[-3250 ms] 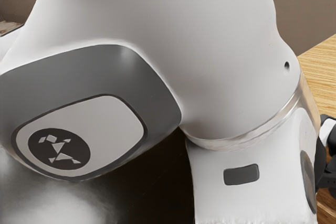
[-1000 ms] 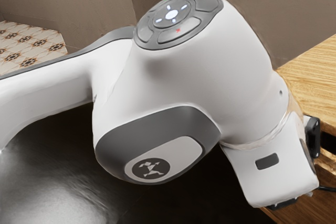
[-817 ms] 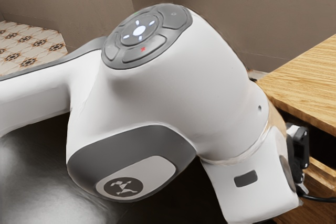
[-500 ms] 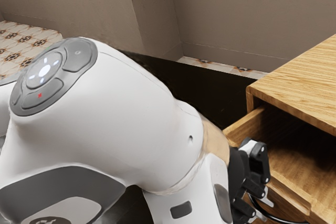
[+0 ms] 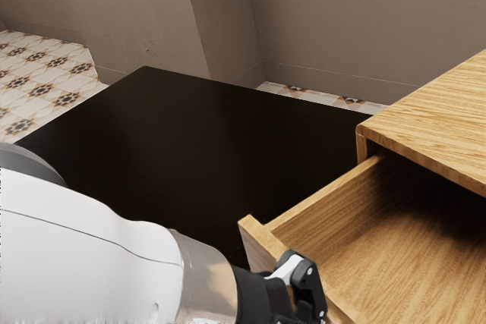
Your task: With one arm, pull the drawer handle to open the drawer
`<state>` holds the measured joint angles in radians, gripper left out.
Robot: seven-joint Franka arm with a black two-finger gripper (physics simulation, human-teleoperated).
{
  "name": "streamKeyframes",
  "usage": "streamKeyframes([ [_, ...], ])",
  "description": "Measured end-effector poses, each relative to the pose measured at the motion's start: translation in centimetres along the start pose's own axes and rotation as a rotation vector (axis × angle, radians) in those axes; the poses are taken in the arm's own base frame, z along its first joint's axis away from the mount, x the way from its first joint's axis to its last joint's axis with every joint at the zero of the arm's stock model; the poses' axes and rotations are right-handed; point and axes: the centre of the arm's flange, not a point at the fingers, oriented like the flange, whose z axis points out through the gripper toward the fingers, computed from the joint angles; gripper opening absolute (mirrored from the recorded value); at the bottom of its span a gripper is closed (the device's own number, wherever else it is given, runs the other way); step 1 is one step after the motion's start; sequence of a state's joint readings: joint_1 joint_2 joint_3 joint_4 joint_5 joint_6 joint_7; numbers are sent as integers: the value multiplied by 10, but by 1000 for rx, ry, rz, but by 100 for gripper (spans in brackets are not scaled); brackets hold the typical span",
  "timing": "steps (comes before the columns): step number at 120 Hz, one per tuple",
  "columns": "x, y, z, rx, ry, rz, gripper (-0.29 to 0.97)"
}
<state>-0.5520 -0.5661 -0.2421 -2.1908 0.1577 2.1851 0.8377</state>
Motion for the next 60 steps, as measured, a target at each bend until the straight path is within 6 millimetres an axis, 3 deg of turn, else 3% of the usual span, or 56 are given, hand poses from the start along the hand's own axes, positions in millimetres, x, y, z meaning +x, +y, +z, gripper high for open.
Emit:
streamKeyframes([
  [60,0,26,-11,42,-28,-27,-12],
])
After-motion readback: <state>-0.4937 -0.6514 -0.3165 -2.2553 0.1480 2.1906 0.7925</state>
